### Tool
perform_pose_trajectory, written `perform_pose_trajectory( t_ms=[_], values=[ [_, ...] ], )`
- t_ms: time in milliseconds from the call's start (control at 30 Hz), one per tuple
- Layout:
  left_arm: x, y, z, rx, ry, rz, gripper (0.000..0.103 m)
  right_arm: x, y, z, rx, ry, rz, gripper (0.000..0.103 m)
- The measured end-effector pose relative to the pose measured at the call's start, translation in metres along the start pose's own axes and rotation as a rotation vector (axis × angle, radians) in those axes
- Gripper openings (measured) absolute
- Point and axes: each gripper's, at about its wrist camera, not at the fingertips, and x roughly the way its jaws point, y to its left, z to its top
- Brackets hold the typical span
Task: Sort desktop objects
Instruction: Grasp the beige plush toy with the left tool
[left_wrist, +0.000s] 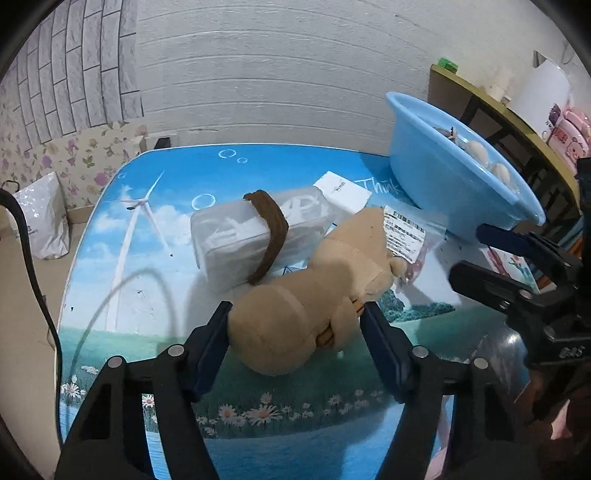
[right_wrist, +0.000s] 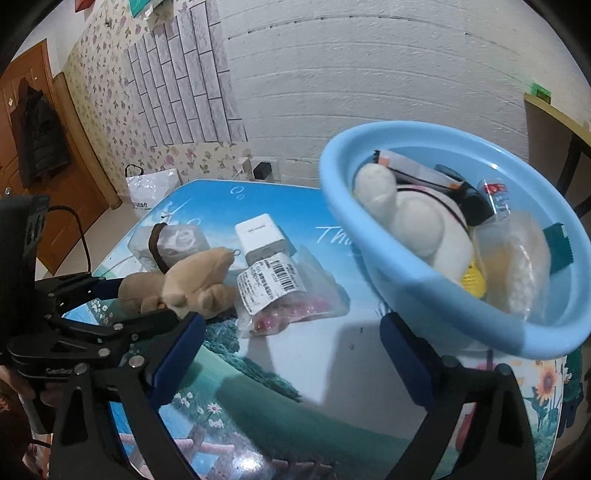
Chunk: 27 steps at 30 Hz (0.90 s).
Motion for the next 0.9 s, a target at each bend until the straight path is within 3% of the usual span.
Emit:
perform_pose_trajectory(
  t_ms=[267,567,633,800,900],
  values=[
    [-0.007,-0.005,-0.014,0.032,0.002,-0.061,0.068,0.005,-0.002,0.003,0.030,0.005,0.008,0.091],
    [-0.016,0.003,-0.021,0.016,-0.003,-0.045,0.068,0.023,0.008,0.013,0.013,0.017,-0.007,0.088],
    [-0.019,0.006,-0.023,0.010,-0.004,-0.038,0.068,0.030,0.009,0.016,0.013,0.033,-0.018,0.080],
    [-0.021,0.009,-0.026,0.000,-0.005,-0.023,0.068,0.036,0.006,0.018,0.008,0.061,-0.017,0.032],
    [-0.022,0.007,-0.026,0.004,-0.004,-0.015,0.068,0.027,0.002,0.012,0.005,0.059,0.009,0.018]
  ],
)
